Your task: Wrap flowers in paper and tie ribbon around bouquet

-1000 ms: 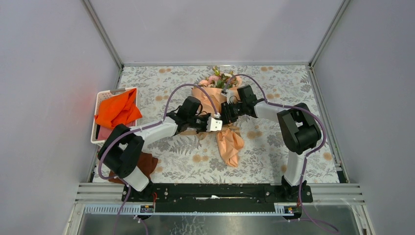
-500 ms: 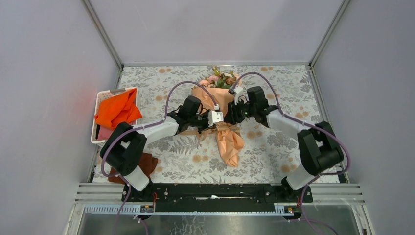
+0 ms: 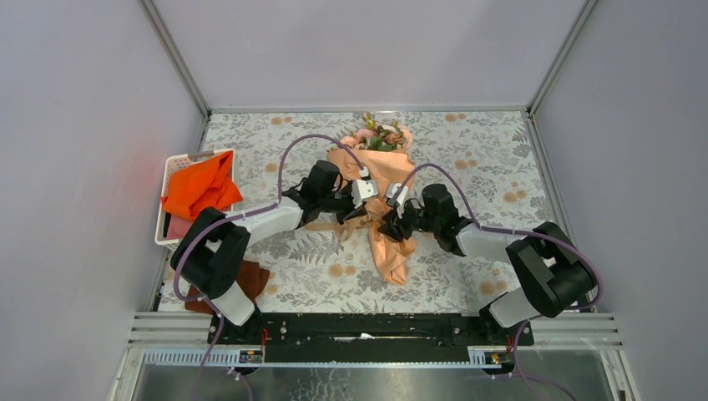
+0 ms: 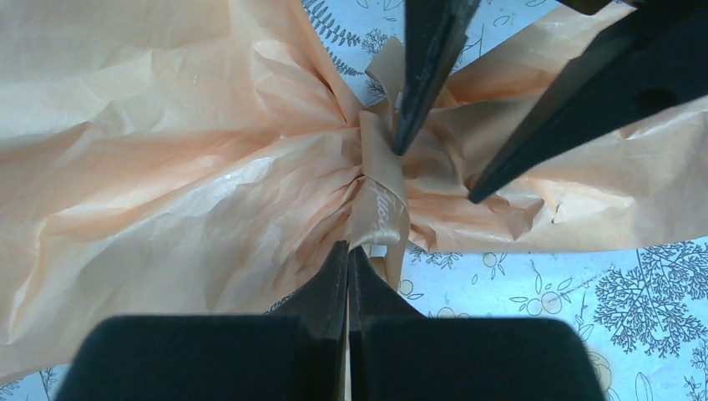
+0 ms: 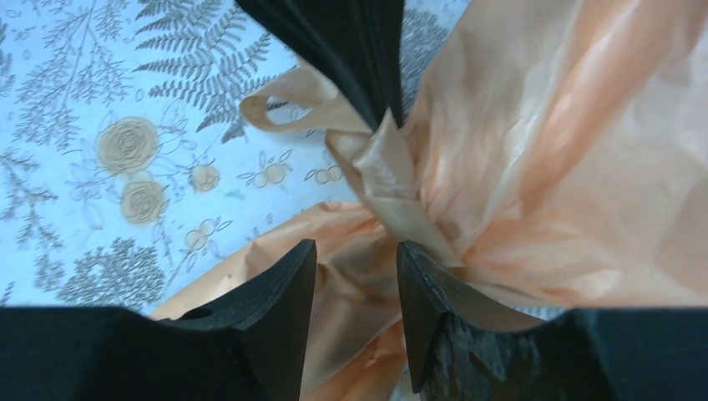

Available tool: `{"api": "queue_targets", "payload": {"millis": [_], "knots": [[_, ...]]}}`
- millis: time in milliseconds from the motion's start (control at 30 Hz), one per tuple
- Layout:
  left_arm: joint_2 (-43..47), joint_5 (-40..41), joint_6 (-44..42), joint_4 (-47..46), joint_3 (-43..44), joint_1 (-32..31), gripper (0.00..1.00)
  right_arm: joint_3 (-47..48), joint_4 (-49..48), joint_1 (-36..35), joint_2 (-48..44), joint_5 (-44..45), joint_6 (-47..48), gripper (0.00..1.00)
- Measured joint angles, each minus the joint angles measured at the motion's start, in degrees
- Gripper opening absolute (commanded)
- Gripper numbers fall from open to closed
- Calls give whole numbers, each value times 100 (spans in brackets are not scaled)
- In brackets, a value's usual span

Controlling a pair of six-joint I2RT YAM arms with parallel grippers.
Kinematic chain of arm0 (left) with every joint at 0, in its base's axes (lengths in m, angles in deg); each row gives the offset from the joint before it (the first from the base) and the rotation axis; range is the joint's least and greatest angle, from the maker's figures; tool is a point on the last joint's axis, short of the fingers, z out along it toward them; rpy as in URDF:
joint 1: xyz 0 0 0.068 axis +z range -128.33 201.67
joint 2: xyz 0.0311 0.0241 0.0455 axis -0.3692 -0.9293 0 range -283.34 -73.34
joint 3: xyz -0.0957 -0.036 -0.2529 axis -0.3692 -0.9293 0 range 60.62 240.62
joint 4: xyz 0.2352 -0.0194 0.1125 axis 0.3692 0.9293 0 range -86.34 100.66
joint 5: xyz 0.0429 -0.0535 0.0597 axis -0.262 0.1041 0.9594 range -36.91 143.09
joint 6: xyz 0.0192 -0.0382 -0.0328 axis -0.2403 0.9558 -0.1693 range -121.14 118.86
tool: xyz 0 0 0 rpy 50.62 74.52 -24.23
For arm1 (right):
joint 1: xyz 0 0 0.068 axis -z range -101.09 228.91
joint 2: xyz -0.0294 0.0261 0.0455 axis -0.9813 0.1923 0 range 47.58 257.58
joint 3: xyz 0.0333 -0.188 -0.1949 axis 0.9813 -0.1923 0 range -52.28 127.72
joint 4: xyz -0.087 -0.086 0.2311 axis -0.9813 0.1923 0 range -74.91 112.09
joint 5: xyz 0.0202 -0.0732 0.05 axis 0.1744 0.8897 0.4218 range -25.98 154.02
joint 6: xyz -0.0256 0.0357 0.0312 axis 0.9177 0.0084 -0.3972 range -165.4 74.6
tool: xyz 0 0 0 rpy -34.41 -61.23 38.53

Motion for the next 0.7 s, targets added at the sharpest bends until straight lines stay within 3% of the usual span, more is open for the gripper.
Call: {"api": "queue_targets", "payload": {"millis": [233, 433, 633, 700], "knots": [[0, -9, 20, -4, 0, 0, 0, 22, -629, 0, 232, 240, 201, 42], [0, -50, 26, -4, 0, 0, 0, 114, -728, 0, 361, 393, 195, 12], [0, -50, 26, -4, 0, 0, 0, 197, -693, 0, 358, 553, -28, 0], [0, -52, 26, -4, 0, 0, 0, 212, -627, 0, 337, 621, -144, 0]]}}
